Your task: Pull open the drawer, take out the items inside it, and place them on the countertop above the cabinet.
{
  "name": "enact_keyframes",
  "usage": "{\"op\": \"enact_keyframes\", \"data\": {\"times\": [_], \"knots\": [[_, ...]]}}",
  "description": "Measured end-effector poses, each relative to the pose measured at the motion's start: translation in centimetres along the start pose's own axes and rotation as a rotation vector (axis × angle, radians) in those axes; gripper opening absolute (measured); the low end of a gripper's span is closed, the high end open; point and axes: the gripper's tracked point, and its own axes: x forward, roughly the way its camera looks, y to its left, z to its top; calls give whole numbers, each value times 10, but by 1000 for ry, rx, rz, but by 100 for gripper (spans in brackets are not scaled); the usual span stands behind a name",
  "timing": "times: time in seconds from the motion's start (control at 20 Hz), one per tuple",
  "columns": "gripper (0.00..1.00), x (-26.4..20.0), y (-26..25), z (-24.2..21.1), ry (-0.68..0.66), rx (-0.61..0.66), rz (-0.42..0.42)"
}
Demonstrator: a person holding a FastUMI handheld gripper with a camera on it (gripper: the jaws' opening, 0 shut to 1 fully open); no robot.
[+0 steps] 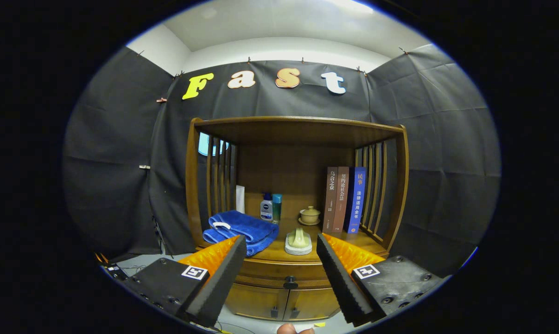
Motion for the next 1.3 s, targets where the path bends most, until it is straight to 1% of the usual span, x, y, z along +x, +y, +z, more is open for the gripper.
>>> {"op": "enact_keyframes", "data": {"times": [0.3, 0.6, 0.95, 1.3], "knots": [[98, -10, -3, 1, 27, 67, -1], [98, -9, -8, 3, 25, 71, -12], [98, -9, -3, 2, 36, 68, 1], [98, -9, -4, 4, 34, 69, -6]]}}
